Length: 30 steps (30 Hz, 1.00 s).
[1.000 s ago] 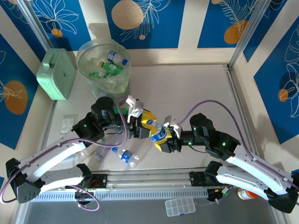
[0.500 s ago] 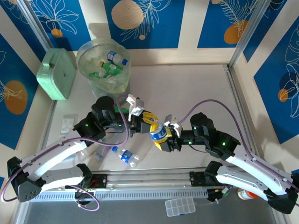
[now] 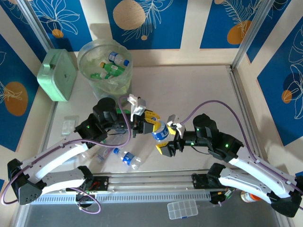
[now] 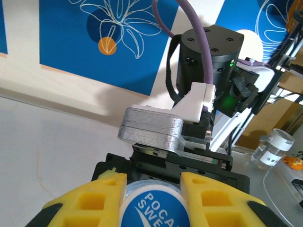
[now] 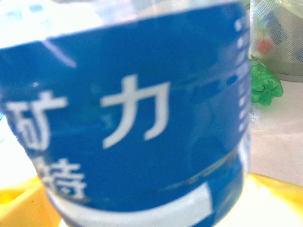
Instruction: Put the plastic bottles in the bin
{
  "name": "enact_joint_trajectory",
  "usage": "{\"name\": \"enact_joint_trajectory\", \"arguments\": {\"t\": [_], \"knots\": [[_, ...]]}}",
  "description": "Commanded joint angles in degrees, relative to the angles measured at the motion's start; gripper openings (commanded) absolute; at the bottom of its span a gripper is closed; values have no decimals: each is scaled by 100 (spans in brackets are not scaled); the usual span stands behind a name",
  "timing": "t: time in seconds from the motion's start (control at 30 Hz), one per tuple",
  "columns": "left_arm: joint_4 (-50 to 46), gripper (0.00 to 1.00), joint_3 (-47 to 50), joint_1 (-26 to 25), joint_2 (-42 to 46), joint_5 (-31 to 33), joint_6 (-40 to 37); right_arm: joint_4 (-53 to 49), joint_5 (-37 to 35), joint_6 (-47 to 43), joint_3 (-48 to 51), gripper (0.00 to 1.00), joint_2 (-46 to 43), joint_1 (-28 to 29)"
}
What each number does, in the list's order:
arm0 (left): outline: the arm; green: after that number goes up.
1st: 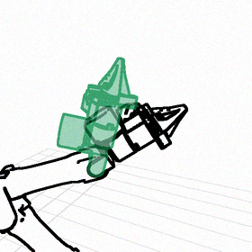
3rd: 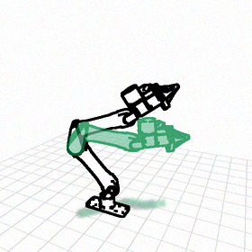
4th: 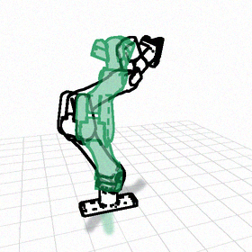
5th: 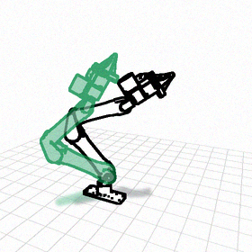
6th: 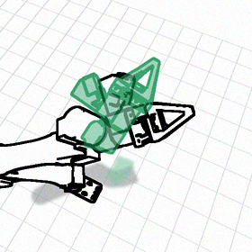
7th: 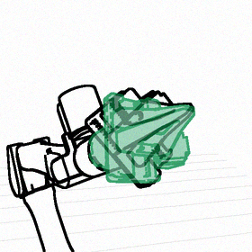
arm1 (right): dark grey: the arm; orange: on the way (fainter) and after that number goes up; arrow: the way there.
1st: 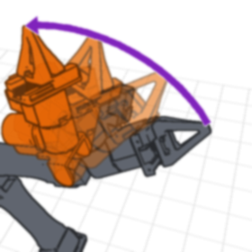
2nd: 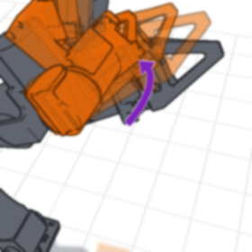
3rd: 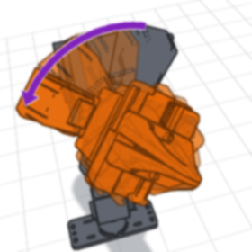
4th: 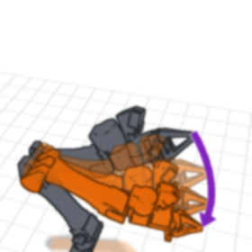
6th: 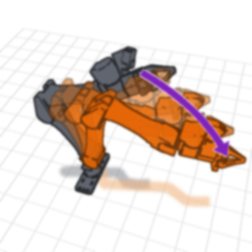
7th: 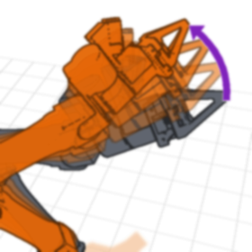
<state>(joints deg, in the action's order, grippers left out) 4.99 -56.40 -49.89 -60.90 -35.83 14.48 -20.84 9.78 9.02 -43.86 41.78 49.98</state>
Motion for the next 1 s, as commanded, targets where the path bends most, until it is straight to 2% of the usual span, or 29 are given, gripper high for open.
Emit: {"name": "enact_joint_trajectory", "arguments": {"t": [0.0,0.17,0.33,0.47,0.63,0.73,0.83,0.9,0.97], "knots": [[2,0,-116,14,79,304,-131,-96,-21,79,-133,91,-124,-98],[158,0,-93,48,112,428,-34,-60,18,189,-143,91,-230,-319],[316,0,-105,53,79,145,99,-20,-222,248,-98,92,-462,-485],[252,0,-125,71,70,183,99,63,-251,365,-32,99,-711,-658],[244,0,-104,113,146,320,60,81,86,555,-108,99,-803,-911],[25,0,-159,189,225,873,-73,76,82,727,-189,99,-836,-1043],[-315,0,-331,430,306,2017,-168,-9,-265,1022,-271,99,-825,-1175],[-522,0,-546,784,276,2437,-52,-151,-268,1246,-372,99,-759,-1315],[-734,0,-911,1359,136,2571,353,-444,-169,1487,-600,99,-561,-1519]]}}
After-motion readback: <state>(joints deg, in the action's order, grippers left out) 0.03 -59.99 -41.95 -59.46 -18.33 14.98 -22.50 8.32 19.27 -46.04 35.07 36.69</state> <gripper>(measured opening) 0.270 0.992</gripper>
